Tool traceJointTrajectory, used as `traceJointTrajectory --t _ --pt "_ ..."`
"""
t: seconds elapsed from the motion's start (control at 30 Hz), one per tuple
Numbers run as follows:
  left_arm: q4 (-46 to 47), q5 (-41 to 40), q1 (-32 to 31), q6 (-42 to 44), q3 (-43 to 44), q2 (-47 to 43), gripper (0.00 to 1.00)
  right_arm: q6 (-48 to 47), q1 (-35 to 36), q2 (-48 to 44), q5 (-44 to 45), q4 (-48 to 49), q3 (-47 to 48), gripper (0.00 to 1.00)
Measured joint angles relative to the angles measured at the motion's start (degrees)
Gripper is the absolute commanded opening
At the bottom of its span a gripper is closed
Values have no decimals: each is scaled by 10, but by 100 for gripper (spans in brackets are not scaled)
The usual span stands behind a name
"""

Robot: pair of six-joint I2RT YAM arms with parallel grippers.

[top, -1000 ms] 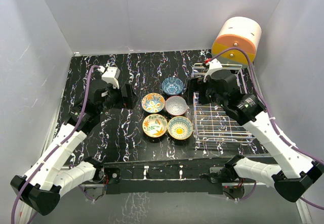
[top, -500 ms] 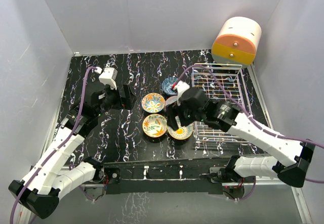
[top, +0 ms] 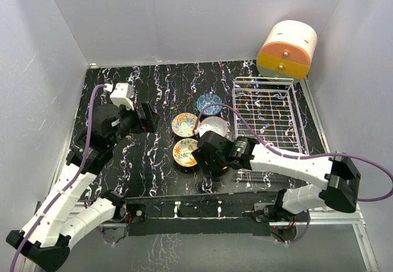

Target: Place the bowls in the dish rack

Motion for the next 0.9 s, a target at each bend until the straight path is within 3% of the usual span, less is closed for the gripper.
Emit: traceJointTrajectory --t 0.47,0.63,0.9 --pt "-19 -27 0 1 0 -29 97 -41 0 62 53 84 -39 61" --pt "-20 -29 0 3 -2 -30 97 -55 0 73 81 106 -43 50" --pt "-31 -31 0 3 -8 -36 97 -76 0 91 102 136 -70 50"
